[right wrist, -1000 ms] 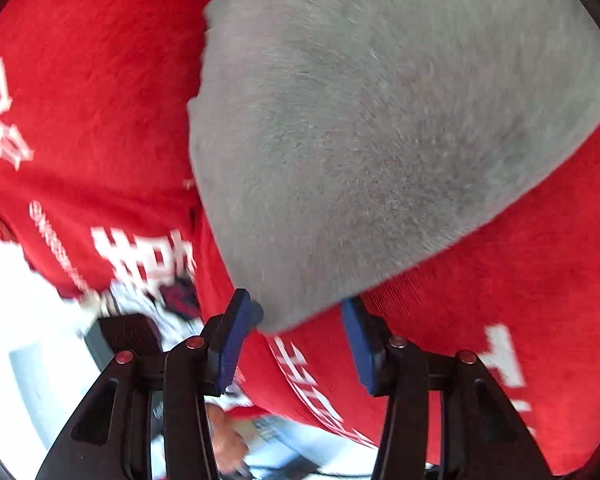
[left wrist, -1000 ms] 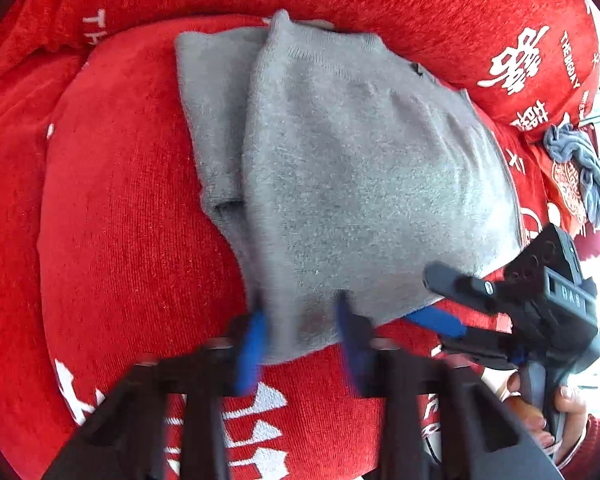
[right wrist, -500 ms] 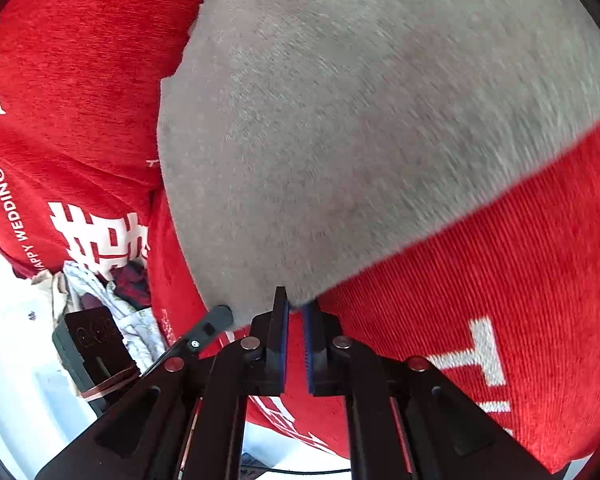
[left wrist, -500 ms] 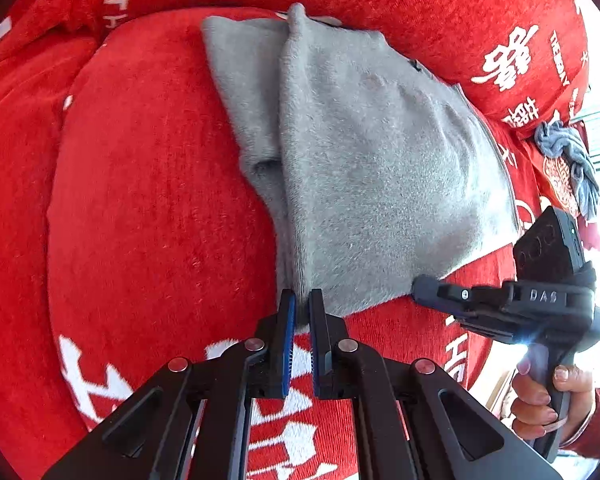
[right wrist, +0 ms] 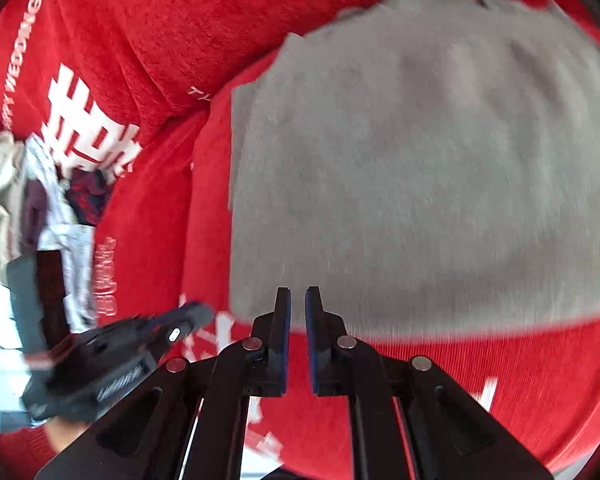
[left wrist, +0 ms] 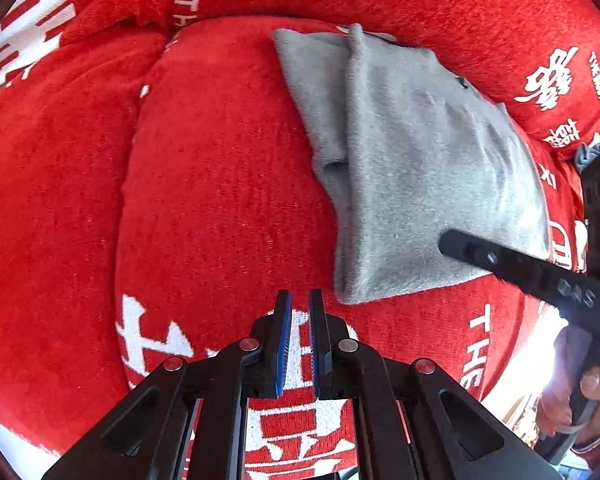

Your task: Fold small clothes

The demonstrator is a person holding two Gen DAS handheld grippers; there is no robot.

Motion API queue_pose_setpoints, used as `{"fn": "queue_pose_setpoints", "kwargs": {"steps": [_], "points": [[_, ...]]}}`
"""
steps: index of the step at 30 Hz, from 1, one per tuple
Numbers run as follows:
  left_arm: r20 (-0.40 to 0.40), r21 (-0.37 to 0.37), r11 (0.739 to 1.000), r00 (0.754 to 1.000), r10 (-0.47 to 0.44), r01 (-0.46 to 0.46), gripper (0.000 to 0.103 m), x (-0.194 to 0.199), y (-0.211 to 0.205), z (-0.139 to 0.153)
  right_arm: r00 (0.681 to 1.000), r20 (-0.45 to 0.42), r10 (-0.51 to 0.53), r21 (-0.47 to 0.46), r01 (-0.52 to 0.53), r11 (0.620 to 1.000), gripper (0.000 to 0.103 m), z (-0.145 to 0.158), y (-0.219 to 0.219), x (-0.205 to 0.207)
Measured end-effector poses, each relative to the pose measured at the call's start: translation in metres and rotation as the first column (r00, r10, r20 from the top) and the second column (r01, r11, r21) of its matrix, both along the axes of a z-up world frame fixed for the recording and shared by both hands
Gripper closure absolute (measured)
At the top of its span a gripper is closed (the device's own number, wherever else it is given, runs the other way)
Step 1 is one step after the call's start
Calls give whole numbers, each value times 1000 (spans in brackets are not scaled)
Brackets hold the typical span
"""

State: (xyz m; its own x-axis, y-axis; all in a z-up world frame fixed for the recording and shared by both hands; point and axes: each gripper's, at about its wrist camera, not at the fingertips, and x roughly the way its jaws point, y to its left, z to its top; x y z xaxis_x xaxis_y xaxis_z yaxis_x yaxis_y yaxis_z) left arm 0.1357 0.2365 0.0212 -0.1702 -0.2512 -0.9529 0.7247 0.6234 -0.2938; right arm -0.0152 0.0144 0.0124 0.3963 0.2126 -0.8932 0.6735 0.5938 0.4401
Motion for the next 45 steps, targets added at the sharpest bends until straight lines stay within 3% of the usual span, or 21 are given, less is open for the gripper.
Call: {"fn": "queue_pose_setpoints", "kwargs": {"steps": [5,15,16,17,18,19,21,26,32,35,36,38,40,43,45], "points": [[19,32,999,1000,-4,3,95,-1,1,0,998,-67,15,45,-12,999,94,-28,6,15],[35,57,998,999,-13,11,95,-4,-5,2,998,-52,28,51,-25,998,94,-25,18,4],[35,56,998,999,-9,7,87,-4,-5,2,998,-53,29,55,-26,998,94,-25,18,4],[38,60,998,999,-5,3,71,-3,-6,3,998,-54,31,55,-28,998,94,-24,18,5],[46,67,998,999,0,-3,19,-3,-6,4,998,-55,33,53,-30,998,94,-23,19,5],[70,67,998,997,13,-18,0,-3,-6,6,998,-54,33,49,-31,998,94,-23,19,4],[115,35,999,993,6,-10,0,-4,-7,15,998,-56,35,44,-32,999,94,-22,21,4],[145,70,997,989,28,-39,0,2,-11,14,998,-52,28,53,-25,998,94,-23,21,1],[87,109,992,994,62,-71,0,17,-14,-2,994,-77,80,91,-73,993,93,-22,32,-6],[87,94,993,994,63,-71,0,19,-16,0,996,-62,58,119,-50,992,93,-20,35,-20],[90,90,993,994,65,-74,0,19,-16,1,998,-53,39,129,-32,991,91,-20,35,-25],[88,71,995,994,69,-76,0,22,-19,3,999,-32,-16,159,21,987,79,-21,32,-37],[84,52,995,993,79,-83,0,24,-22,4,994,4,-107,213,103,972,51,-24,24,-52],[72,47,994,993,96,-100,0,30,-30,3,957,59,-283,319,251,914,50,-31,11,-76],[54,40,992,991,119,-122,0,35,-36,2,905,91,-416,389,352,852,50,-39,3,-92]]}}
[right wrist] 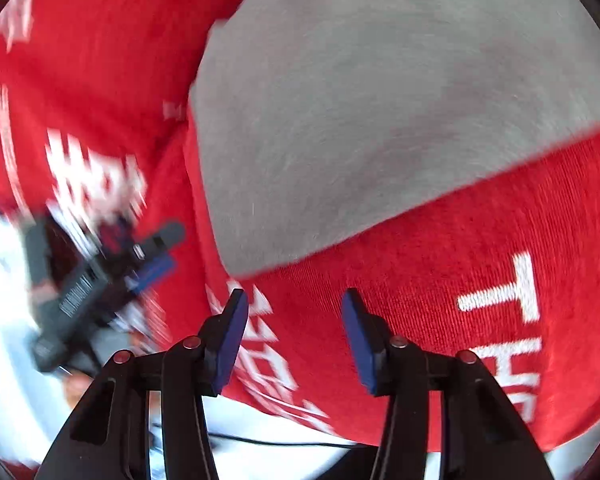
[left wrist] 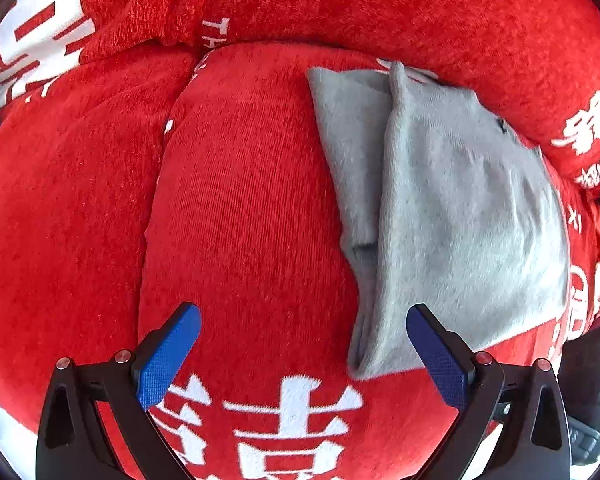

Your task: Fold small clothes

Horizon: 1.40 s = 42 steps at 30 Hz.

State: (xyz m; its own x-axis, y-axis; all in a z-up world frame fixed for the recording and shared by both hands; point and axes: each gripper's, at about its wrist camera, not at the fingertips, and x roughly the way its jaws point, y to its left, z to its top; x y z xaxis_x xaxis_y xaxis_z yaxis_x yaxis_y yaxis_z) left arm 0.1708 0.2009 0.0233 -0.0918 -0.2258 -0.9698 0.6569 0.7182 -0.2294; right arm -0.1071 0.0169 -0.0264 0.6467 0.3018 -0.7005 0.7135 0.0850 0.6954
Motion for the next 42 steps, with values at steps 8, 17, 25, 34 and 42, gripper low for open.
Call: {"fn": "queue_pose_setpoints", "kwargs": {"steps": [8,17,25,34,42], "points": [[-18,-36,999,1000,-5,5,0,8,-18,-1,953,119,-280,124,265,956,48,-24,-17,-13],[-278,-213,972,960,37,-99,0,31,-25,-13,870,221,-441,316,364,876,94,-39,-28,-5],[-466,-295,947,884,-29,-125,0,46,-65,-41,830,419,-368,283,266,922,95,10,-60,0],[-411,-320,947,898,-156,18,0,25,-135,-37,888,394,-236,232,153,961,95,14,-55,9],[-193,-122,969,952,-238,217,77,3,-164,-36,942,305,-138,235,66,970,94,3,-45,9]]}}
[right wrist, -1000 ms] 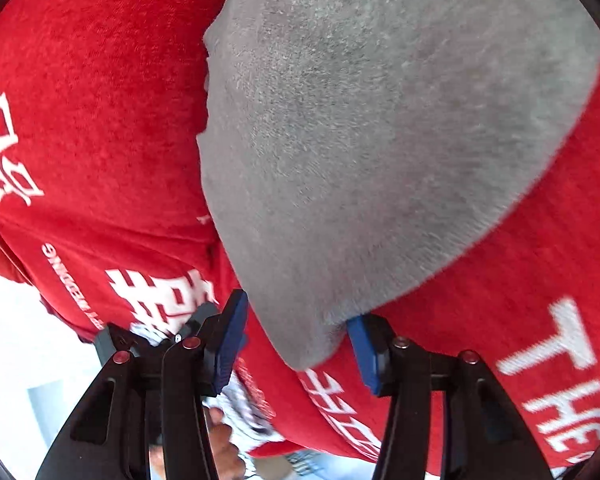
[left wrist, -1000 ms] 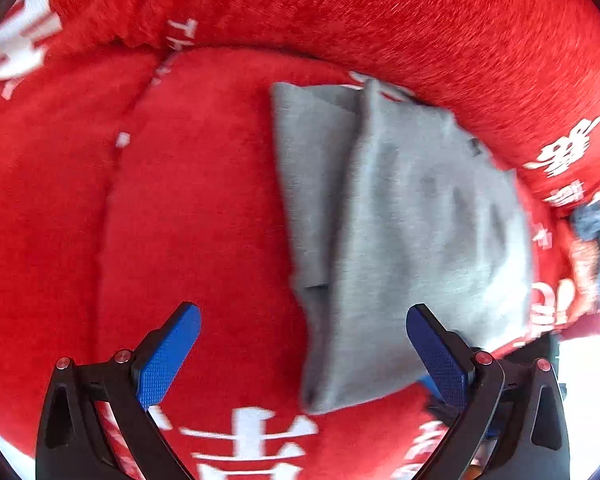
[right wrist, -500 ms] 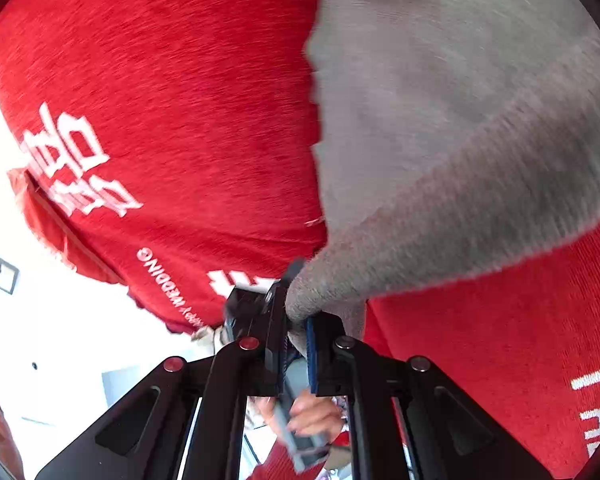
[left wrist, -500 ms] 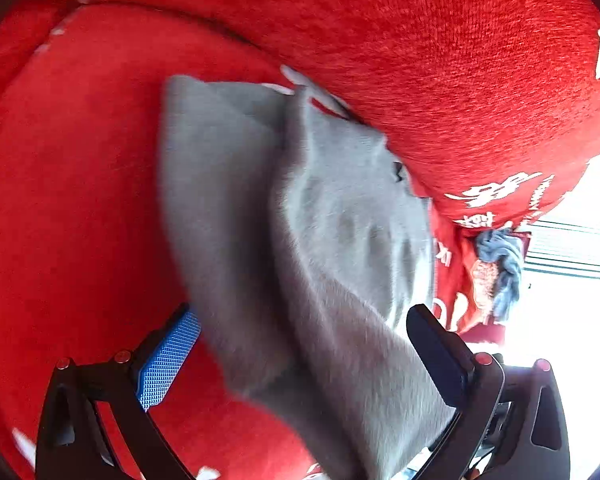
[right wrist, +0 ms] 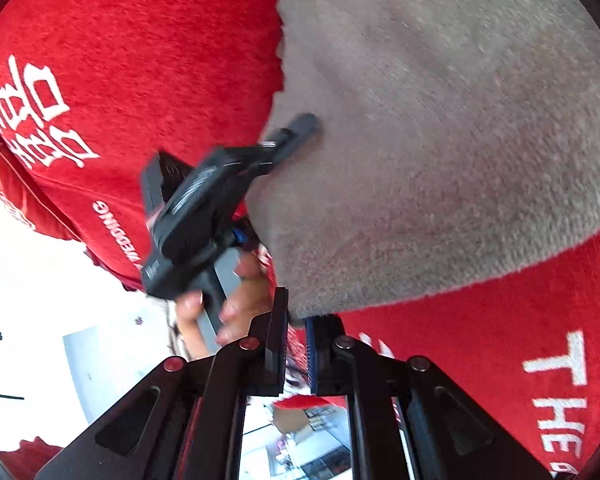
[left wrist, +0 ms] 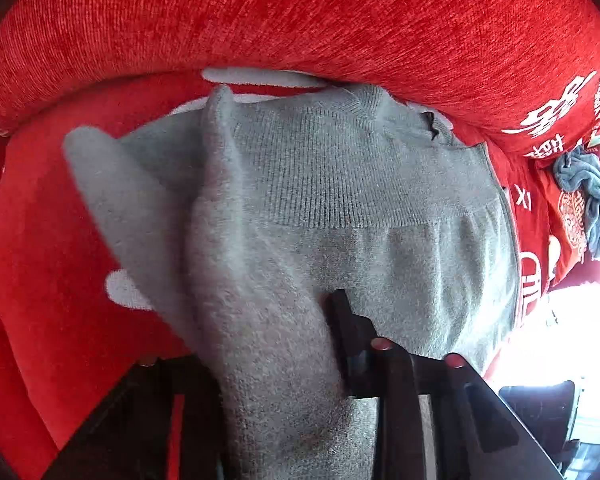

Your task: Fold small clothes

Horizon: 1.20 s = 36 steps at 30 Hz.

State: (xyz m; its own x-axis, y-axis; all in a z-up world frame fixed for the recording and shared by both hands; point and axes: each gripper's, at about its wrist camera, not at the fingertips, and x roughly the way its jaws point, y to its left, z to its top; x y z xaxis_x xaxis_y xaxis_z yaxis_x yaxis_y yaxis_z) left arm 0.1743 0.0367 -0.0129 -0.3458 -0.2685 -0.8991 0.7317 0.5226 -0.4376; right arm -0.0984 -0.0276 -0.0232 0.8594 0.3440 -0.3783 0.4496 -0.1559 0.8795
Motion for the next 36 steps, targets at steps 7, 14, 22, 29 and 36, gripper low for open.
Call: {"fn": "queue_pose_setpoints", "kwargs": {"steps": [7,14,22,29,36], "points": [[16,-85,993,997,78,-76,86,-3,14,33,985,-77,155,-17,-156,988,91,13,-1,-26],[15,-189,975,993,119,-115,87,-37,-25,88,976,-199,88,-115,-113,987,84,32,-52,-103],[15,-200,979,999,37,-33,87,-127,-117,105,969,-224,-106,-162,71,984,83,27,-126,-166],[142,-72,985,979,-148,160,87,-229,-194,63,974,-185,-128,-104,110,988,83,-9,-152,-181],[218,-85,950,935,-278,302,54,-275,-205,66,977,-151,-151,-61,143,988,83,-23,-158,-192]]}}
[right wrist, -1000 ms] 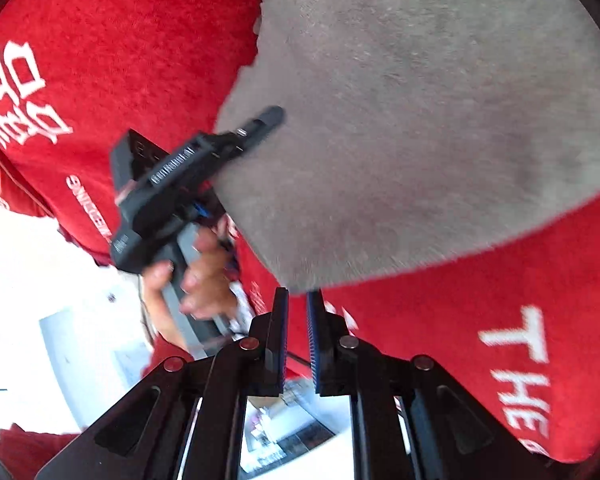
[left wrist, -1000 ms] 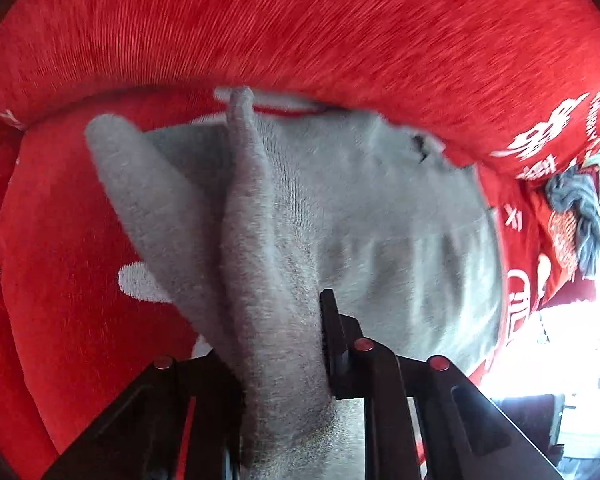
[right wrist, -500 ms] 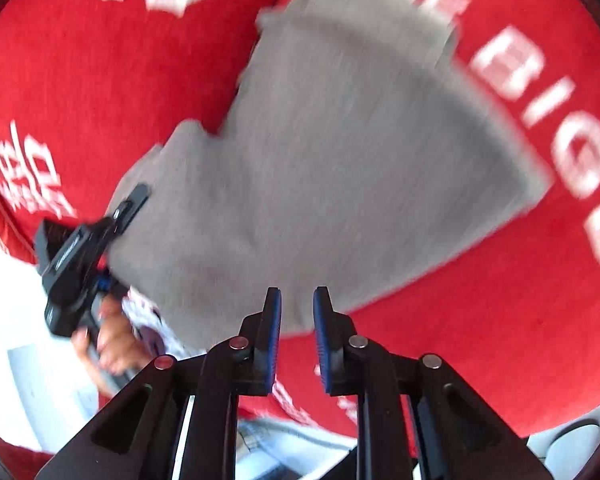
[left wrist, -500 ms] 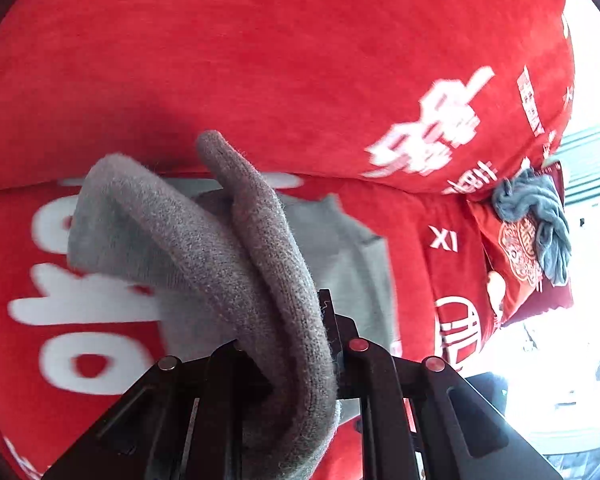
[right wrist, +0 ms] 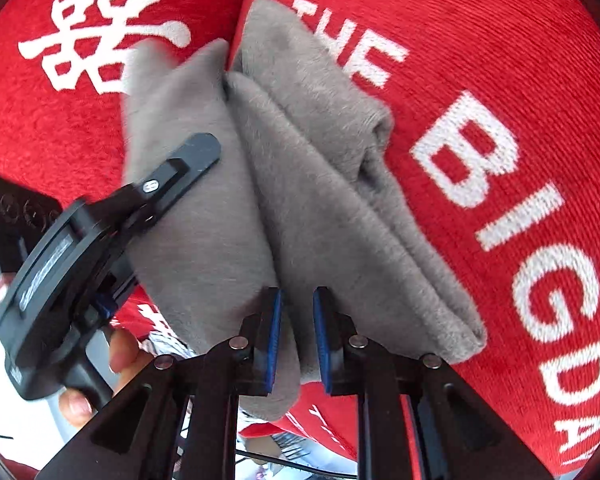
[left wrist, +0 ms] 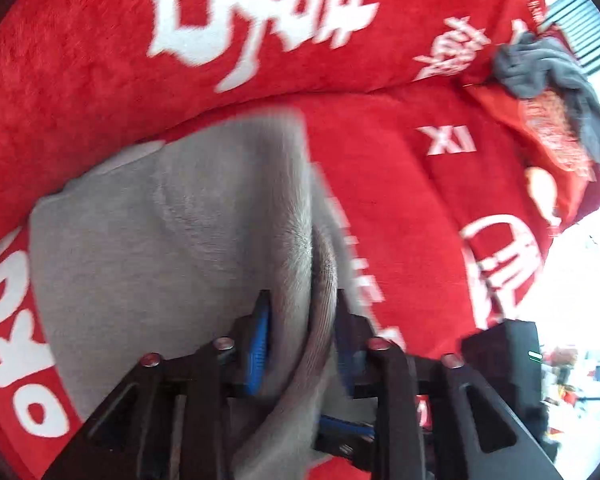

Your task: Fold small clothes

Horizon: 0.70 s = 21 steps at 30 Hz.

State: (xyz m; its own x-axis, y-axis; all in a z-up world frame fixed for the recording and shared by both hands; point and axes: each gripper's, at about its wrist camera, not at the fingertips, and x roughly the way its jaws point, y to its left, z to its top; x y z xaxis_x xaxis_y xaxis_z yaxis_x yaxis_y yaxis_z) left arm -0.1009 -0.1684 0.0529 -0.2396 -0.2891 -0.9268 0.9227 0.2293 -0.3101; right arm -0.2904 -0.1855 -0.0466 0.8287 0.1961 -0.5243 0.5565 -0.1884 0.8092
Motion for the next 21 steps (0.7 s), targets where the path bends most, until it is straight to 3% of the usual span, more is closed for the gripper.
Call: {"fn": "queue_pose_setpoints", "kwargs": {"steps": [1,2,5,6,7,8,9,11,13,16,18,20,21], "points": [[13,-12,1000,1000,-4,4,29,-4,0,7,1000,5,-13,-1,13,1000,83,0,-2,-3],[41,-39,999,999,-4,5,21,-7,1,17,999,14,-31,4,31,1000,83,0,-4,-6],[61,-127,992,998,-3,10,18,-5,8,46,991,67,-115,38,113,993,83,-2,-11,-20],[67,-145,989,998,19,-9,18,1,13,54,980,108,-170,65,163,984,74,-4,-15,-27],[77,-158,987,996,44,-31,18,8,17,60,966,139,-216,90,205,975,53,-7,-17,-33],[101,-170,984,992,80,-62,18,18,26,65,937,197,-287,132,265,955,42,-10,-21,-40],[121,-171,981,987,108,-87,18,30,32,66,915,238,-325,163,292,942,33,-14,-24,-44],[175,-151,977,969,173,-147,18,53,47,61,870,310,-383,226,324,919,33,-20,-31,-46],[210,-126,972,952,222,-199,18,73,63,53,884,312,-349,217,291,932,33,-19,-40,-35],[252,-56,954,920,299,-294,18,106,89,29,955,245,-166,93,148,985,33,-1,-58,5],[261,-12,939,905,335,-344,18,121,100,12,989,151,-3,-32,8,999,41,14,-72,20],[271,19,935,902,335,-353,18,127,105,-3,984,-27,176,-159,-178,971,78,32,-81,50],[287,29,936,900,328,-350,18,128,108,-6,964,-123,237,-214,-259,942,89,40,-83,62]]}}
